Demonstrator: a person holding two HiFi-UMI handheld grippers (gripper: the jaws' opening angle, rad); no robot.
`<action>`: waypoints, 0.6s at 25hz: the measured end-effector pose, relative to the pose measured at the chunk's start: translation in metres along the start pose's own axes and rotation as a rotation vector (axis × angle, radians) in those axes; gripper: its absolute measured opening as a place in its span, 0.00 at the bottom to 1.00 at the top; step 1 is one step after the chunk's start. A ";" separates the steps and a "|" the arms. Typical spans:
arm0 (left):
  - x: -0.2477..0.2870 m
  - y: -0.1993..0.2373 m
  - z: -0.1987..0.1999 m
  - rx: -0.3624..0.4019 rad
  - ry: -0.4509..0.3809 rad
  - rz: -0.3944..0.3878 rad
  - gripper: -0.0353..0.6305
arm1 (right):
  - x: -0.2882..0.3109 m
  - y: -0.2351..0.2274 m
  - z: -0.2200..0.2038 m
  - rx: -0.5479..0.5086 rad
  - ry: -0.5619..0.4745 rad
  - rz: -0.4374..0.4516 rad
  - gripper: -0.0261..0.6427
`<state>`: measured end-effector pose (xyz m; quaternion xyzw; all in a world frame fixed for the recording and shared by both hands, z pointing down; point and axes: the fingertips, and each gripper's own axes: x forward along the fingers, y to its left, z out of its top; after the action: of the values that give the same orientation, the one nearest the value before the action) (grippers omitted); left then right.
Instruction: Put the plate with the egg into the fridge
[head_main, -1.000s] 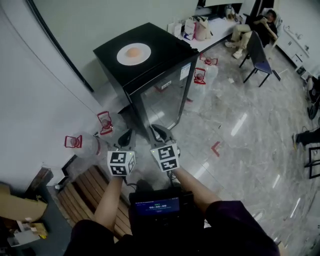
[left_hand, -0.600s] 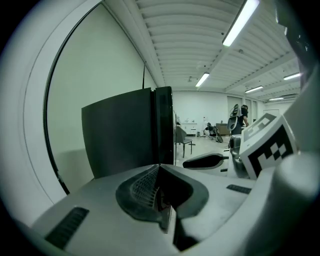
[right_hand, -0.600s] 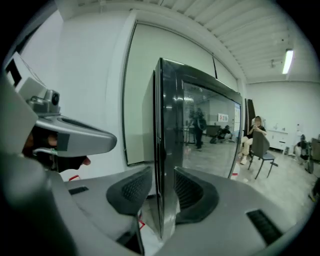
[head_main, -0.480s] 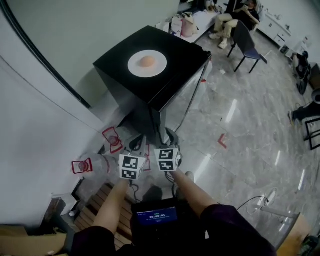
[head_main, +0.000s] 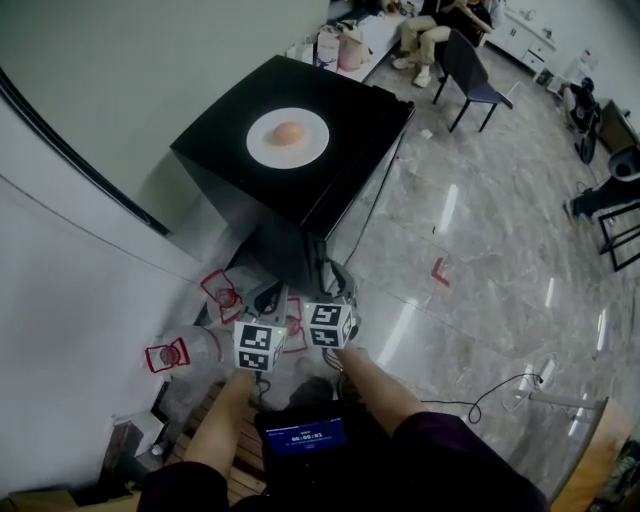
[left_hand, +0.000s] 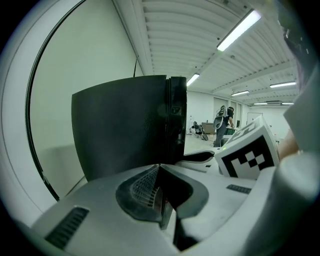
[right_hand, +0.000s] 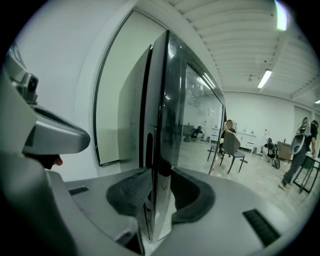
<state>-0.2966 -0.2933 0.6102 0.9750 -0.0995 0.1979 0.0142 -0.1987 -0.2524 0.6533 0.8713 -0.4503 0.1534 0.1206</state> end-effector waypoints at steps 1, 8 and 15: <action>0.001 0.000 0.000 -0.002 0.001 -0.001 0.07 | 0.000 0.000 0.000 0.011 0.001 0.003 0.22; 0.006 -0.002 -0.003 0.009 0.005 -0.026 0.07 | -0.002 0.002 -0.001 0.044 0.006 0.041 0.19; 0.018 -0.014 0.003 0.087 0.001 -0.094 0.07 | -0.008 0.000 0.003 0.053 -0.015 0.083 0.17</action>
<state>-0.2760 -0.2835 0.6147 0.9783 -0.0448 0.2014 -0.0189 -0.2026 -0.2475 0.6472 0.8558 -0.4829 0.1636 0.0877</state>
